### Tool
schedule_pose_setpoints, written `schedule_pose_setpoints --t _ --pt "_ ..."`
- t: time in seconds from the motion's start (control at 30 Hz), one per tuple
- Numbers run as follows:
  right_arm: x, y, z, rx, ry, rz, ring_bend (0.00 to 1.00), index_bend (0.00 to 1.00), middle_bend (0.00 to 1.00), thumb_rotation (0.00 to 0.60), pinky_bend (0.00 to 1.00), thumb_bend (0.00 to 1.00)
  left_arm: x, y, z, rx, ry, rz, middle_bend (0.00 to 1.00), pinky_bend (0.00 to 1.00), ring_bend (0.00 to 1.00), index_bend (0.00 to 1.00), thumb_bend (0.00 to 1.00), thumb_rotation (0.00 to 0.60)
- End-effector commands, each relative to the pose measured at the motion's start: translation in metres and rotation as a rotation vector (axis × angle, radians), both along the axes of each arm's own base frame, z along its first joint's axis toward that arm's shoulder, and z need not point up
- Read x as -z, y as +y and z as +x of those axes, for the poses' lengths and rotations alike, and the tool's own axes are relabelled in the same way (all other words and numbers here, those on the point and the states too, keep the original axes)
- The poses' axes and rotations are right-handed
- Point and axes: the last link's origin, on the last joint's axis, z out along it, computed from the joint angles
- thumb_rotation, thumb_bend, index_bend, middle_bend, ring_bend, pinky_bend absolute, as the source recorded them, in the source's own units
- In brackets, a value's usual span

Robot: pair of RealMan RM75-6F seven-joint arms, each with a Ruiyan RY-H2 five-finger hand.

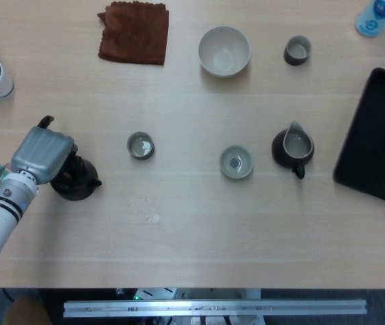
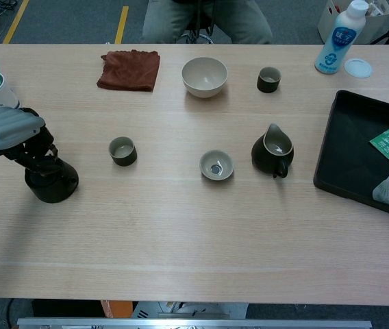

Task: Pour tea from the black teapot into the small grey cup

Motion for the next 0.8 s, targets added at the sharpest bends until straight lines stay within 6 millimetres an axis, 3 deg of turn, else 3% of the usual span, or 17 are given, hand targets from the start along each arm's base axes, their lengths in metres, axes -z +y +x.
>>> schedule_pose_setpoints --t 0.03,0.43,0.8 --pt "0.0 -0.0002 0.0 0.0 -0.001 0.0 0.21 0.43 0.36 0.6 0.23 0.0 0.0001 0.0002 -0.0001 -0.003 -0.002 0.0 0.72 0.1 0.54 0.67 0.21 0.301" --pt "0.0002 -0.0002 -0.0004 0.001 -0.001 0.0 0.21 0.43 0.36 0.6 0.23 0.0 0.0 -0.0006 0.0007 -0.002 -0.005 -0.003 0.74 0.1 0.56 0.66 0.21 0.299" --pt "-0.0003 0.0006 -0.0012 0.004 -0.002 -0.002 0.21 0.43 0.36 0.6 0.23 0.0 0.002 -0.0054 0.0084 0.014 -0.01 -0.018 0.69 0.1 0.52 0.64 0.21 0.292"
